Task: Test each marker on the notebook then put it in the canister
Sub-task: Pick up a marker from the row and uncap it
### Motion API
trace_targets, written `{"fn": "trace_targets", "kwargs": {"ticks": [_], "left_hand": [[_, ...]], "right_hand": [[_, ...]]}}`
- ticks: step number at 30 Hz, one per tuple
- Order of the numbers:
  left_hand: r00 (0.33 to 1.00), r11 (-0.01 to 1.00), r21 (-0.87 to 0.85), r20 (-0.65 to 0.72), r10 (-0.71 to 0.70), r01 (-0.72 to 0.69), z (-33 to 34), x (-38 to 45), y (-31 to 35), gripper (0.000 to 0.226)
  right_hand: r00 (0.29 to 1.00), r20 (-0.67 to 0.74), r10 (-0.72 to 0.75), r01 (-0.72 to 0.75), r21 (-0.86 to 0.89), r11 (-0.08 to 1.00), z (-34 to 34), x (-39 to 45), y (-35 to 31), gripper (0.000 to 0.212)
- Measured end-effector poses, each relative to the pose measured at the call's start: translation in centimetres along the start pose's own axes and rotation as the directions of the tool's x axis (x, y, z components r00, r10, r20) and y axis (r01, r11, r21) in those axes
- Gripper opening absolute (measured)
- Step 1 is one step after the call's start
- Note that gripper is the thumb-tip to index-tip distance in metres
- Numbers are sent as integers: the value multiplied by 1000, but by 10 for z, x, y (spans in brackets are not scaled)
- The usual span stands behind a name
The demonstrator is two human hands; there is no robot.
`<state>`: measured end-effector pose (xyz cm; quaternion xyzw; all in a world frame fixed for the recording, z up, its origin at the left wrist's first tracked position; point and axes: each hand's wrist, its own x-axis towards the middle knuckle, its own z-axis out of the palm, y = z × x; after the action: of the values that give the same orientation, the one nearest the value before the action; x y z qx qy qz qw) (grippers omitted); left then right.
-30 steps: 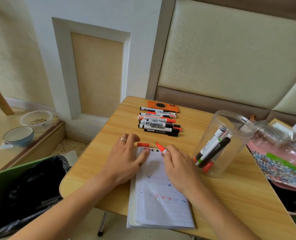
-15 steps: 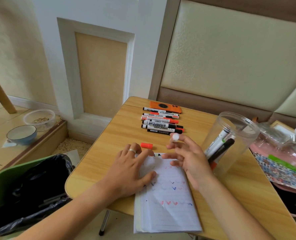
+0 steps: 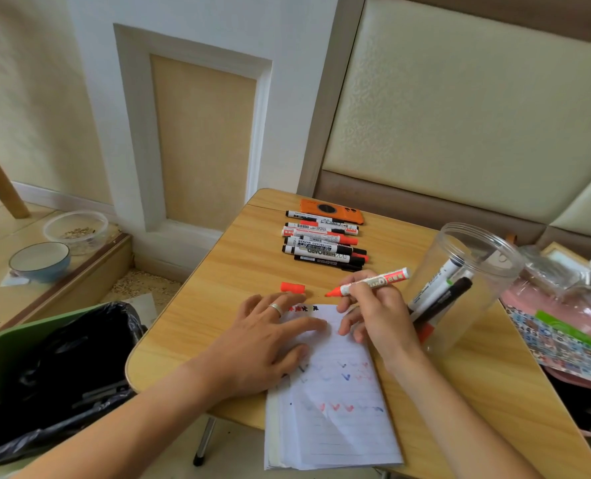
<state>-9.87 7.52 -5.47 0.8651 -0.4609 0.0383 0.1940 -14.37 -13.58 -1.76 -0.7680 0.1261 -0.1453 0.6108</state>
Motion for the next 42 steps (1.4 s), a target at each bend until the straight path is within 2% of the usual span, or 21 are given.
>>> {"fn": "trace_targets", "kwargs": {"ticks": [5, 9, 13, 16, 27, 42], "left_hand": [[999, 1000, 26, 36, 3, -4, 0, 2, -1, 40], [1000, 999, -39, 22, -14, 15, -1, 3, 0, 38], [999, 1000, -5, 49, -20, 21, -1, 4, 0, 52], [998, 1000, 3, 56, -13, 13, -1, 4, -1, 53], [997, 995, 100, 69, -17, 10, 3, 4, -1, 58], [999, 997, 82, 37, -2, -1, 2, 3, 0, 59]], "right_hand": [[1000, -2, 14, -14, -82, 997, 1, 3, 4, 15], [998, 3, 68, -67, -70, 995, 4, 2, 3, 9], [997, 19, 75, -74, -70, 995, 4, 4, 1, 9], [996, 17, 85, -83, -72, 994, 4, 5, 2, 16], [998, 2, 56, -55, -166, 985, 5, 10, 10, 16], [999, 19, 47, -39, -282, 959, 11, 7, 3, 14]]}}
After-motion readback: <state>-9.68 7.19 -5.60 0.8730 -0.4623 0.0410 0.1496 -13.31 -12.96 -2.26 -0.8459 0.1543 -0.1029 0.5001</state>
